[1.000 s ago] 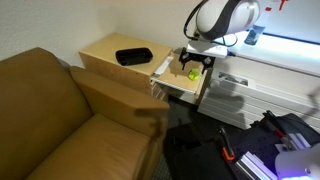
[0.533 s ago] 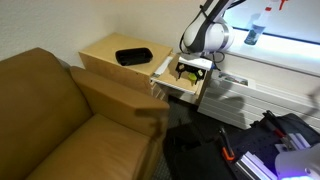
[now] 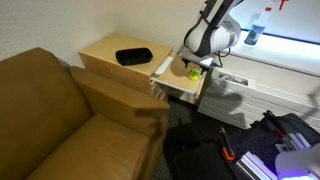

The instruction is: Put the green ball on the black dish and then close the sliding drawer

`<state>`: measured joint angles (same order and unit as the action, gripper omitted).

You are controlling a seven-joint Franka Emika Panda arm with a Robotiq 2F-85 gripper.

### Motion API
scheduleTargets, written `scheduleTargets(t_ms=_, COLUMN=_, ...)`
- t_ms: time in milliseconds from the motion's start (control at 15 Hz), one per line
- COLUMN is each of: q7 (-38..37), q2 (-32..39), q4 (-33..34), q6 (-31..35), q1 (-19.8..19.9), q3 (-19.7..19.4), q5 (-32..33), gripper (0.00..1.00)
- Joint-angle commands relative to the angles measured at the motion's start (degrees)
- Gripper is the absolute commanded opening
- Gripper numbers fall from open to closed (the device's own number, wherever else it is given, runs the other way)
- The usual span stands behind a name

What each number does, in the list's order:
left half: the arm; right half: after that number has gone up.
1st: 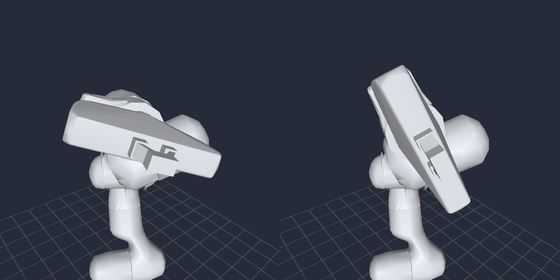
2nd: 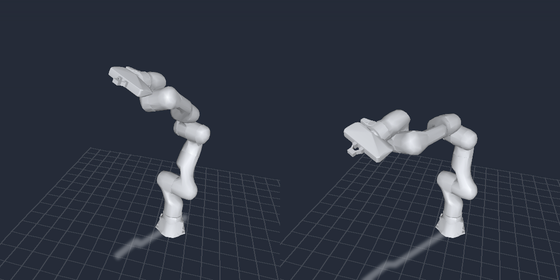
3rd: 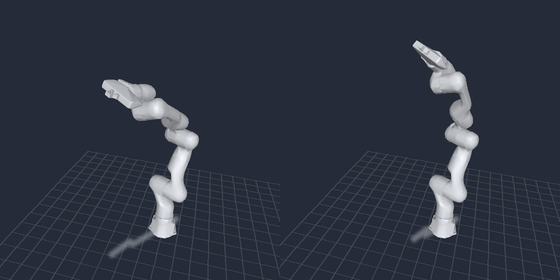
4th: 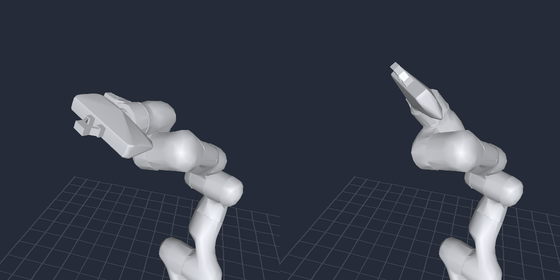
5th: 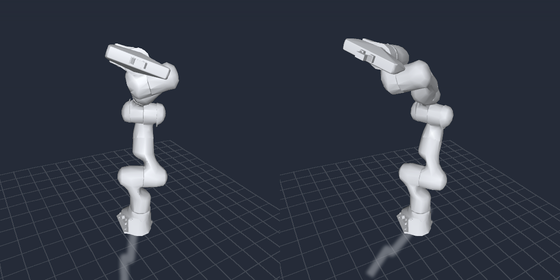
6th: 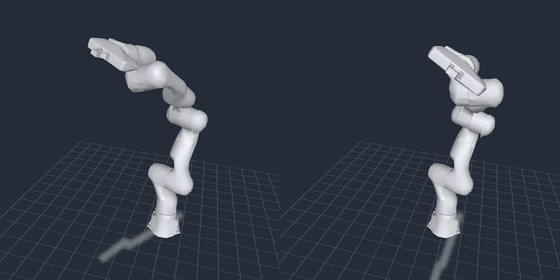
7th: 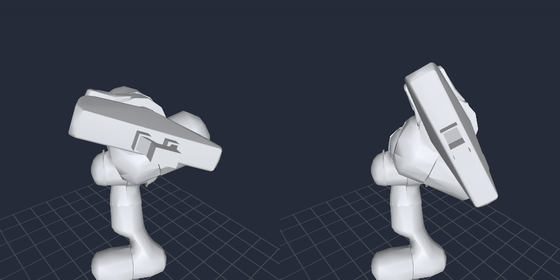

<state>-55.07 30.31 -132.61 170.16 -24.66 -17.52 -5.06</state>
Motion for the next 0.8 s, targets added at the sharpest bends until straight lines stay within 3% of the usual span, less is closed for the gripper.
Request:
scheduleTargets(t_ms=0, q7=-0.82, q2=0.10, q4=-0.02, q6=-0.17, q1=0.48, q3=-0.01, q5=0.58, gripper=1.00)
scheduleTargets(t_ms=333, q7=-3.06, q2=-1.63, q4=-2.24, q6=2.87, q1=1.11, q3=-2.31, q5=-0.38, gripper=1.00)
scheduleTargets(t_ms=467, q7=-5.27, q2=-2.80, q4=-3.79, q6=5.90, q1=-0.44, q3=-5.46, q5=-0.48, gripper=1.00)
scheduleTargets(t_ms=600, q7=-3.93, q2=-4.83, q4=-5.19, q6=7.73, q1=4.55, q3=-2.20, q5=-3.54, gripper=1.00)
scheduleTargets(t_ms=667, q7=-2.20, q2=-5.98, q4=-5.50, q6=8.17, q1=8.76, q3=1.70, q5=-5.56, gripper=1.00)
scheduleTargets(t_ms=733, q7=-3.77, q2=-1.98, q4=-2.45, q6=6.44, q1=3.07, q3=-3.22, q5=-3.87, gripper=1.00)
